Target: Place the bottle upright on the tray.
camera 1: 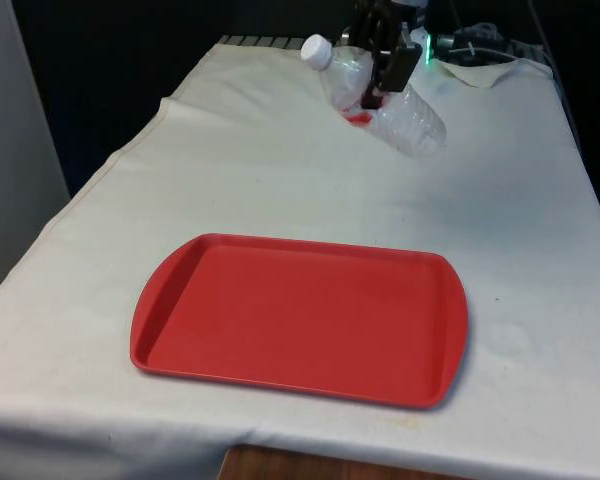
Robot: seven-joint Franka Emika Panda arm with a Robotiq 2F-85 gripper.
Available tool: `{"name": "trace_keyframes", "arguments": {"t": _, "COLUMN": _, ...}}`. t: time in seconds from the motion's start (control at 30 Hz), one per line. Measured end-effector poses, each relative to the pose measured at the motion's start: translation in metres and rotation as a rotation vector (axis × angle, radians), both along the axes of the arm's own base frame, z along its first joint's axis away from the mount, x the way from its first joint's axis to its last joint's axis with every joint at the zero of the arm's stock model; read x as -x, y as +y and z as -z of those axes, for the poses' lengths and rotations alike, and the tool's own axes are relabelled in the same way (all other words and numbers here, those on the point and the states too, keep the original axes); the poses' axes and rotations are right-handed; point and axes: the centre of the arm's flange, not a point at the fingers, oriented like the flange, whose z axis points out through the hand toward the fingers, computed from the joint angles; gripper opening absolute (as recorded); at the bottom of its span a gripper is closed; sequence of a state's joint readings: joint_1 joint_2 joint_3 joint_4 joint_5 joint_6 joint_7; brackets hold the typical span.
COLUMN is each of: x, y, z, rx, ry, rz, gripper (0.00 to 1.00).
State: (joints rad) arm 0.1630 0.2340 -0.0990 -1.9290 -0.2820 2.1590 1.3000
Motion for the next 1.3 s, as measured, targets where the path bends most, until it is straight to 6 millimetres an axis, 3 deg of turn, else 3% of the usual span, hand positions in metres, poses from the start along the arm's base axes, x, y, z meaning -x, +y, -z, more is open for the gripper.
{"name": "trace_keyframes", "arguments": {"t": 1.3, "x": -0.004, "y": 0.067, "z": -0.003, "rx": 0.190, "ry": -0.217, "rz": 0.000, "gripper": 0.34}}
